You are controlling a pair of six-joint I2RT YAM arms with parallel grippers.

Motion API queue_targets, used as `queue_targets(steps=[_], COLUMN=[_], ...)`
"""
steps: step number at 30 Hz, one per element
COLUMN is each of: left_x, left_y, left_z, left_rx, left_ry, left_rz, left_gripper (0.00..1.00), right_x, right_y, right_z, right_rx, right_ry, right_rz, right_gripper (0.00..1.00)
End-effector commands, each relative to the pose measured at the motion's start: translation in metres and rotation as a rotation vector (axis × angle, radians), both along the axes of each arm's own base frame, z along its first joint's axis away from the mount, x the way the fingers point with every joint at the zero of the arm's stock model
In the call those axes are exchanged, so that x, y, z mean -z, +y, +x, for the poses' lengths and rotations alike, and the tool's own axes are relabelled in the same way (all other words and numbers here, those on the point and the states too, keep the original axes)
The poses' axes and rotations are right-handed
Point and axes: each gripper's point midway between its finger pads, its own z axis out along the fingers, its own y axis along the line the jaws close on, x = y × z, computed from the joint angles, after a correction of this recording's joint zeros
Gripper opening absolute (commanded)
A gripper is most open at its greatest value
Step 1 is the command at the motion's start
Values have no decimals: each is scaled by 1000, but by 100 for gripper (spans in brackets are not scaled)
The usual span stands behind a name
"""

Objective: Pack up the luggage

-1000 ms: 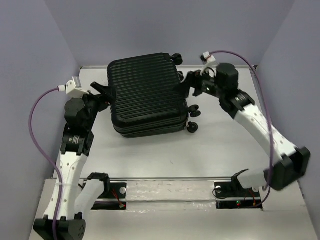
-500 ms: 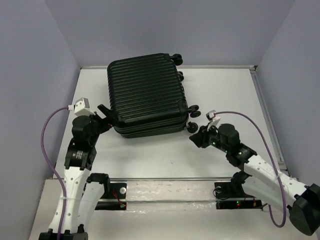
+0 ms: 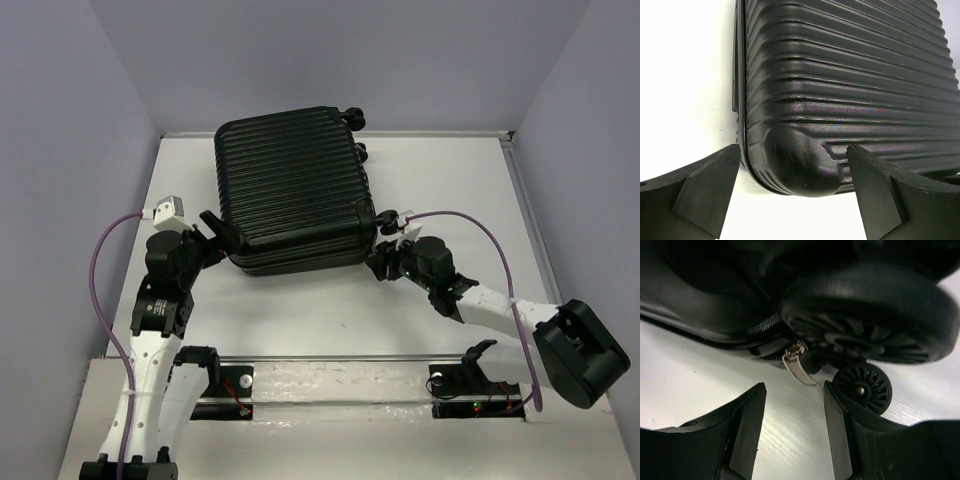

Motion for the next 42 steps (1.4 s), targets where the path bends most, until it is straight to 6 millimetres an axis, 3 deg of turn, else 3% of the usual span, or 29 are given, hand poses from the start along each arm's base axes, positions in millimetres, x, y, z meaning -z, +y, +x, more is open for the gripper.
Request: queue_targets(steps=[1,9,12,16,20,25,27,28,29,30,33,37,42], left_x=[-3,4,7,15,11,-8,-8,-13,-12,-15,-20,-24,-35], left_y=[-5,-12,-19,-30,-39,-59,-77,-86,-101,-109,-124,-128,-135], left_z=[-1,1,2,5,10,18,17,17,15,15,12,8,-5], left_rx=[47,77,110,164,203,261,302,317,349,362,399,421,475], left_ry=[-28,-4,8,28,13,-50,-47,-59,-53,-61,-64,-69,-78], left_rz=[9,-15,-33,-63,-96,-173,-190,-209,-212,-219,-254,-266,-309], left_gripper=[99,99,99,99,98,96,96,96,96,96,96,96,96], right_x=[-64,-58,-54,-50,-49,-46,-42,-56,-57,-62,-64,-62,-74], right_y=[10,18,25,31,39,82,121,142,168,195,240,267,306], right_z=[34,49,51,43,30,-7,-37,-40,-64,-66,-79,-81,-84], right_rx=[25,7,-14,-20,-9,-97,-186,-199,-263,-285,-347,-376,-432], right_ry=[-262,-281,-265,-243,-226,-156,-122,-136,-133,-133,-123,-120,-159], right_rz=[67,10,15,42,21,5,21,31,26,24,51,99,254], right_gripper=[55,50,35,7,7,7,7,7,7,7,7,7,7])
